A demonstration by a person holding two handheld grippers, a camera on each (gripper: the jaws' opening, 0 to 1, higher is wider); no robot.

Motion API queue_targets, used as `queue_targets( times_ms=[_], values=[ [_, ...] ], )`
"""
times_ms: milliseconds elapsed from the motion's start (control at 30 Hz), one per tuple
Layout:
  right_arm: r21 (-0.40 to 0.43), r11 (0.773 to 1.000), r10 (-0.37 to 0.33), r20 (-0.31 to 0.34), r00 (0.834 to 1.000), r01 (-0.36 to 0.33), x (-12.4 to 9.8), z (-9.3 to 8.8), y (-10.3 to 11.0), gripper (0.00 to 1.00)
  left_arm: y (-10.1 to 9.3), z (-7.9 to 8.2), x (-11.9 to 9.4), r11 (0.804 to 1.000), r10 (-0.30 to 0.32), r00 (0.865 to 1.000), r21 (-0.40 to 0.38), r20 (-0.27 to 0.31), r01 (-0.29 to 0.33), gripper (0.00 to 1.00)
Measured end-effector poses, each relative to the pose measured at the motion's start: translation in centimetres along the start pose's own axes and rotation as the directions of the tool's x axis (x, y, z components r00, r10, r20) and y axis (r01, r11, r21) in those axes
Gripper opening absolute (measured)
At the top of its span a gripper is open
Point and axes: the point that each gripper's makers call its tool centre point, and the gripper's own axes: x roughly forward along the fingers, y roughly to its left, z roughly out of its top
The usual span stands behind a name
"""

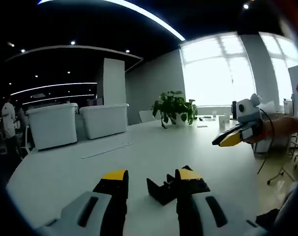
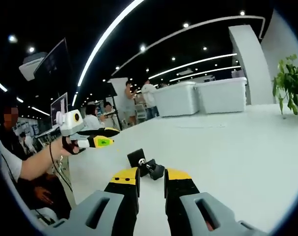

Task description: Clamp the fixed fixture on the desktop, loosen the retaining clip, secure it to the edge of the desk, and tighten the retaining clip.

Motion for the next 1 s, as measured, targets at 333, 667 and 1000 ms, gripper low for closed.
queue_targets(
  times_ms=[333, 667, 1000],
  values=[
    [0.016, 1.000, -0.022, -0.019, 1.000, 0.022, 0.8, -0.8, -0.1, 0.20, 0.0, -1.7, -0.1, 1.000, 0.005, 0.999, -0.013, -0.037, -0.006, 0.39],
    [0.026, 0.999, -0.021, -0.010, 1.000, 0.021, 0.9, -0.6, 0.0, 0.20, 0.0, -2.1, 0.0, 1.000, 0.009, 0.999, -0.006, -0.052, -0.009, 0.39],
    [0.027, 0.999, -0.021, -0.010, 1.000, 0.021, 1.0, -0.8, -0.3, 0.19, -0.1, -3.5, 0.3, 1.000, 0.010, 0.997, 0.000, -0.082, -0.010, 0.39]
  ],
)
